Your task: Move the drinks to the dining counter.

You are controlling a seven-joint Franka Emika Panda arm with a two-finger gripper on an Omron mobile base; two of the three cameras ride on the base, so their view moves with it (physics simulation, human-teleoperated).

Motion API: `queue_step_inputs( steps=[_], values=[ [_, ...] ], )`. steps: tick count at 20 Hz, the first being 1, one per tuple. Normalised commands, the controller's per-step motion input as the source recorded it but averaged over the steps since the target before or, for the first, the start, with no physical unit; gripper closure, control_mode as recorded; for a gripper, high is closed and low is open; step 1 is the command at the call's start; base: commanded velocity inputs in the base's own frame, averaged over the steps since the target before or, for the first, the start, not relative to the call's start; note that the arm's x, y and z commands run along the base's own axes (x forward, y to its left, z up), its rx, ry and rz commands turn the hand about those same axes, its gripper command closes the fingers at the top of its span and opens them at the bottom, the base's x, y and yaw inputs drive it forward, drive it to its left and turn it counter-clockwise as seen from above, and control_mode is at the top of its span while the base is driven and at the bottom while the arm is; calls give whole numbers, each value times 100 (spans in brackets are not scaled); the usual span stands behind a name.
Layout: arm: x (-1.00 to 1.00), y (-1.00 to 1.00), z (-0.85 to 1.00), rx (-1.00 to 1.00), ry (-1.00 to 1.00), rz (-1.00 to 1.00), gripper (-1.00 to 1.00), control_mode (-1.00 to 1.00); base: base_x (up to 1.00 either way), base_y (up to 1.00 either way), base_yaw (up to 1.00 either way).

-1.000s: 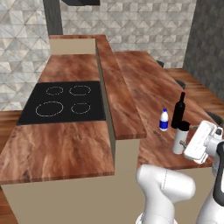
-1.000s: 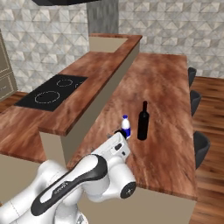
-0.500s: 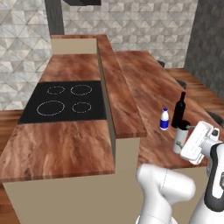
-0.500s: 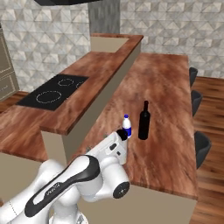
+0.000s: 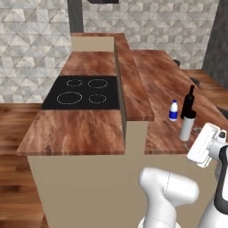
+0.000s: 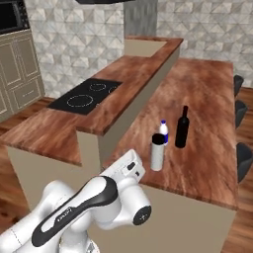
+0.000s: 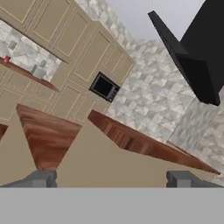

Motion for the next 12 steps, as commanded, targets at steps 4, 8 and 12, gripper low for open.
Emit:
queue_step_inputs(
  steps=[4,8,12],
  values=[
    [0,0,0,0,0,0,-100,100,-7,85,18],
    [0,0,0,0,0,0,-100,100,7,100,5],
    [0,0,0,0,0,0,-100,100,17,100,0]
  ],
)
